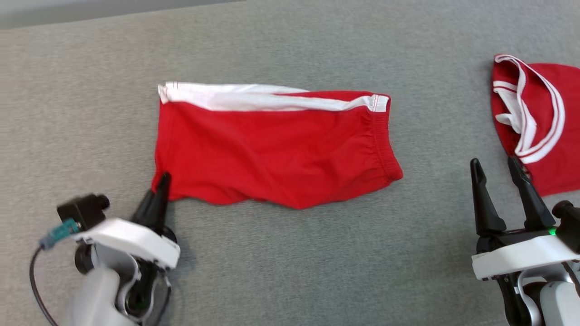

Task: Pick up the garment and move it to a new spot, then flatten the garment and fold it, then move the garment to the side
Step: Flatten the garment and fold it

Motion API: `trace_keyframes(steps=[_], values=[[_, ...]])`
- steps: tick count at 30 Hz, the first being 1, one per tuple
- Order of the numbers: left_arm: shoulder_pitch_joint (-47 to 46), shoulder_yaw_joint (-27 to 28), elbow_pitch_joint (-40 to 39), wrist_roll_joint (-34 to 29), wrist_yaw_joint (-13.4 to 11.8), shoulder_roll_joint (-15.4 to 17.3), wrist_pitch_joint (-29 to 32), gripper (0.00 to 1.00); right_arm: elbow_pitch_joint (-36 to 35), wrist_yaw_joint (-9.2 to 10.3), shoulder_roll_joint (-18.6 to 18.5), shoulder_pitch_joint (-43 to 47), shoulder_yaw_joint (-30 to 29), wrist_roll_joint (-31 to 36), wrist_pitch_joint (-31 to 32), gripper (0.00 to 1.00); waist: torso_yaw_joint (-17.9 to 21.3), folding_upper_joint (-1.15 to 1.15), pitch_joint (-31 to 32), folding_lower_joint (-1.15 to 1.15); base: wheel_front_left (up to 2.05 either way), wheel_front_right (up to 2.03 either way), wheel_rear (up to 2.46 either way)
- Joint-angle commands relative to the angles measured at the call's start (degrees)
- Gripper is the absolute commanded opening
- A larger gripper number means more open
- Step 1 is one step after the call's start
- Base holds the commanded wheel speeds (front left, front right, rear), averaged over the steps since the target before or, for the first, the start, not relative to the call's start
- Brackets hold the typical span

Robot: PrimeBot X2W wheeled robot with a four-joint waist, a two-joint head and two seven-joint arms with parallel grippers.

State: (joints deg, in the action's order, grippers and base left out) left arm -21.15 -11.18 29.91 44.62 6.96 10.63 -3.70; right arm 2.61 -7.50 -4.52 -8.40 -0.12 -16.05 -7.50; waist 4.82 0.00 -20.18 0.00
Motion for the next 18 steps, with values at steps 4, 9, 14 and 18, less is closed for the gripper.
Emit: trace_keyframes(steps=[4,9,14,18], values=[[8.28,-0.78,-5.66,-0.74,-3.25,-1.22,-0.44,0.0,-1.23,0.03,-0.97,1.62,-0.9,0.51,1.38,1.0,-3.2,0.0,1.94,0.0,0.0,0.0,0.0],[11.09,-1.34,-12.47,-2.38,-6.47,-0.99,-0.66,1.0,-2.2,0.03,-1.16,1.79,-0.82,0.64,2.65,1.0,-4.21,0.0,2.53,0.0,0.0,0.0,0.0],[11.9,-1.11,-16.75,-7.28,-10.66,-0.56,-6.18,1.0,-2.55,0.03,-0.94,1.83,-0.85,0.25,2.79,1.0,-4.28,0.0,2.94,0.0,0.0,0.0,0.0],[11.61,-0.52,-20.32,-12.49,-14.62,0.48,-9.57,1.0,-2.26,0.03,-0.86,1.03,-1.05,0.1,3.4,1.0,-4.28,0.0,3.18,0.0,0.0,0.0,0.0]])
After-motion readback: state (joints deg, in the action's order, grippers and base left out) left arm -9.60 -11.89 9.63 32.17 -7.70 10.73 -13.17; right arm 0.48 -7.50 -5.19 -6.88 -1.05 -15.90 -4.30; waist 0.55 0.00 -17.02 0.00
